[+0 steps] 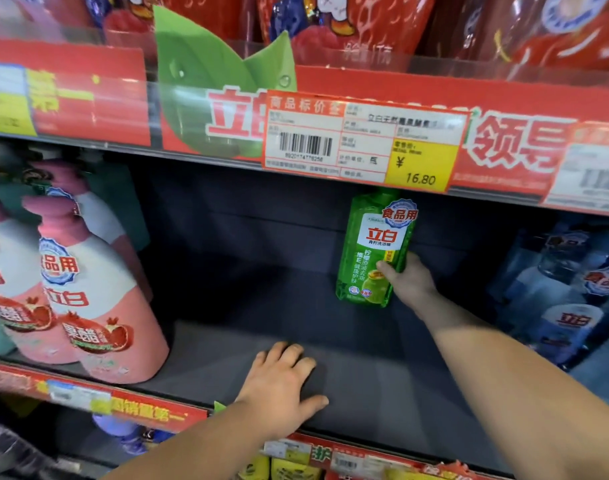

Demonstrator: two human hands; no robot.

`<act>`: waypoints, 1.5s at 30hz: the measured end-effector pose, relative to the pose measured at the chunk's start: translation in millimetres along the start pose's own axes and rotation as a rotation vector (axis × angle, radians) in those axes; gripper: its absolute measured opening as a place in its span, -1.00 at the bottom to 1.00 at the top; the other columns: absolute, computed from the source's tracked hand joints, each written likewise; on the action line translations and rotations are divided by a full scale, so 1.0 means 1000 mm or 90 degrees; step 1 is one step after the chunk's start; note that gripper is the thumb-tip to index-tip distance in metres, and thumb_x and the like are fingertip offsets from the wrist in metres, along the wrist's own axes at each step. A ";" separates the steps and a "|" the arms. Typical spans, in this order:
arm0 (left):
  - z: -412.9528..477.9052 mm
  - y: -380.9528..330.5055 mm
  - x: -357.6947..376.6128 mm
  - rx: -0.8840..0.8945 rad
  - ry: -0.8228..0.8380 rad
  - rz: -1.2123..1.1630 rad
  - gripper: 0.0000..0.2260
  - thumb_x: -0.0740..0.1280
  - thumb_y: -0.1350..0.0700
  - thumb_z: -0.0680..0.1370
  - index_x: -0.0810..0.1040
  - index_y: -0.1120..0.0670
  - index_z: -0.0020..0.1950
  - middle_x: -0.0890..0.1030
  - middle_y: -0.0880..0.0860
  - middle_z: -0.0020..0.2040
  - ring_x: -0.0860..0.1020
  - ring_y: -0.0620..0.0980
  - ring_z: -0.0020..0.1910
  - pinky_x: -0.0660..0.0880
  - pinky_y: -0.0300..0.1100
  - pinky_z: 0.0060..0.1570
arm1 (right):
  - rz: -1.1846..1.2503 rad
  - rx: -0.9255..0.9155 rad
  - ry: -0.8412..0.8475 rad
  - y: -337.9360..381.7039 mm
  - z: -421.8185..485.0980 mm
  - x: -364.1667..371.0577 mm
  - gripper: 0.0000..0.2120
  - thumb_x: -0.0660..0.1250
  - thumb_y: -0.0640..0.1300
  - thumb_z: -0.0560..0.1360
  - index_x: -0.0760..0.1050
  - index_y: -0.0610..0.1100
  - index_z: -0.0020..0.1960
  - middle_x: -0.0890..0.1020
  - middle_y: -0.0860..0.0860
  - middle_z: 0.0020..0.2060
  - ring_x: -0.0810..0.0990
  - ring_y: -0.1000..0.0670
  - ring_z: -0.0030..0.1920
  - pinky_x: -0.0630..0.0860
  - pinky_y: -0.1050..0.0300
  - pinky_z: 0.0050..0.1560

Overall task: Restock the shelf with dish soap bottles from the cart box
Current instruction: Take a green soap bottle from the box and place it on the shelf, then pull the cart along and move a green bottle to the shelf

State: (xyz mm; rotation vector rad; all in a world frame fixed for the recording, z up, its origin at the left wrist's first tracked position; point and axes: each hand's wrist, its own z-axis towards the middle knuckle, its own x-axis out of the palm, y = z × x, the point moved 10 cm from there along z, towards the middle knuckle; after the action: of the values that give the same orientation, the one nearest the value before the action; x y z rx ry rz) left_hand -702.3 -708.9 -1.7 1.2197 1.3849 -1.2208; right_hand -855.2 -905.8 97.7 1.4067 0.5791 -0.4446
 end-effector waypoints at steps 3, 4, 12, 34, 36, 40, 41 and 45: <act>0.000 -0.001 -0.001 0.004 -0.008 0.003 -0.42 0.07 -0.33 0.49 0.23 -0.07 0.42 0.18 -0.01 0.47 0.08 0.07 0.45 0.07 0.01 0.41 | -0.055 -0.041 0.038 0.005 -0.022 -0.001 -0.53 0.34 -0.01 0.51 0.35 -0.20 0.33 0.53 -0.18 0.24 0.50 -0.18 0.23 0.43 0.04 0.21; 0.001 -0.001 -0.001 0.005 -0.008 0.008 -0.42 0.07 -0.33 0.49 0.24 -0.06 0.41 0.19 -0.01 0.47 0.10 0.07 0.45 0.09 0.01 0.41 | -0.099 -0.062 0.055 0.007 -0.031 -0.002 -0.50 0.33 0.01 0.51 0.33 -0.18 0.35 0.51 -0.18 0.26 0.48 -0.19 0.25 0.42 0.01 0.24; 0.001 -0.015 -0.031 -0.034 0.005 0.046 -0.42 0.09 -0.34 0.49 0.34 0.00 0.36 0.32 0.06 0.39 0.28 0.11 0.37 0.25 0.01 0.33 | -0.603 -0.167 0.180 0.010 -0.119 -0.009 -0.33 0.23 0.17 0.51 0.07 -0.01 0.52 0.17 -0.04 0.50 0.16 -0.21 0.46 0.18 -0.14 0.40; -0.137 -0.029 -0.053 -0.062 -0.063 0.072 -0.40 0.15 -0.31 0.49 0.28 0.04 0.39 0.34 0.07 0.37 0.29 0.12 0.37 0.27 0.03 0.29 | -0.568 -0.231 0.238 0.023 -0.276 0.009 -0.31 0.23 0.13 0.52 0.00 -0.02 0.53 0.11 -0.03 0.52 0.03 -0.15 0.52 0.06 -0.22 0.45; -0.159 -0.010 -0.053 -0.075 -0.070 0.064 -0.41 0.16 -0.32 0.48 0.29 0.03 0.37 0.35 0.07 0.36 0.29 0.12 0.36 0.27 0.03 0.29 | -0.566 -0.242 0.247 0.038 -0.287 0.028 -0.30 0.23 0.15 0.51 0.01 -0.01 0.53 0.12 -0.04 0.52 0.03 -0.16 0.52 0.05 -0.22 0.45; -0.220 0.051 -0.051 -0.139 -0.086 0.054 -0.38 0.16 -0.32 0.47 0.27 0.03 0.40 0.31 0.09 0.41 0.26 0.14 0.39 0.24 0.06 0.32 | -0.560 -0.302 0.266 0.081 -0.321 0.079 -0.32 0.24 0.15 0.51 0.04 0.00 0.52 0.16 -0.05 0.50 0.08 -0.16 0.51 0.11 -0.21 0.44; -0.241 0.070 -0.051 -0.159 -0.093 0.057 -0.38 0.16 -0.32 0.47 0.27 0.03 0.40 0.31 0.09 0.41 0.27 0.13 0.39 0.26 0.06 0.31 | -0.554 -0.320 0.271 0.095 -0.334 0.096 -0.32 0.25 0.15 0.50 0.06 0.00 0.51 0.18 -0.05 0.49 0.09 -0.16 0.50 0.12 -0.20 0.44; -0.335 0.151 -0.052 -0.259 -0.103 0.072 -0.40 0.15 -0.34 0.46 0.31 0.02 0.35 0.35 0.07 0.37 0.31 0.11 0.35 0.31 0.04 0.25 | -0.547 -0.399 0.303 0.156 -0.399 0.167 -0.32 0.27 0.17 0.48 0.10 -0.01 0.49 0.24 -0.05 0.46 0.17 -0.15 0.48 0.16 -0.17 0.42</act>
State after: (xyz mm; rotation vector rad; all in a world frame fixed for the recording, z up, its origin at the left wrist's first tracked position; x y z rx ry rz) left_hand -551.6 -377.1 70.0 0.8817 1.3432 -0.8832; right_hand -673.7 -482.9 90.8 0.5927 1.5794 -0.5315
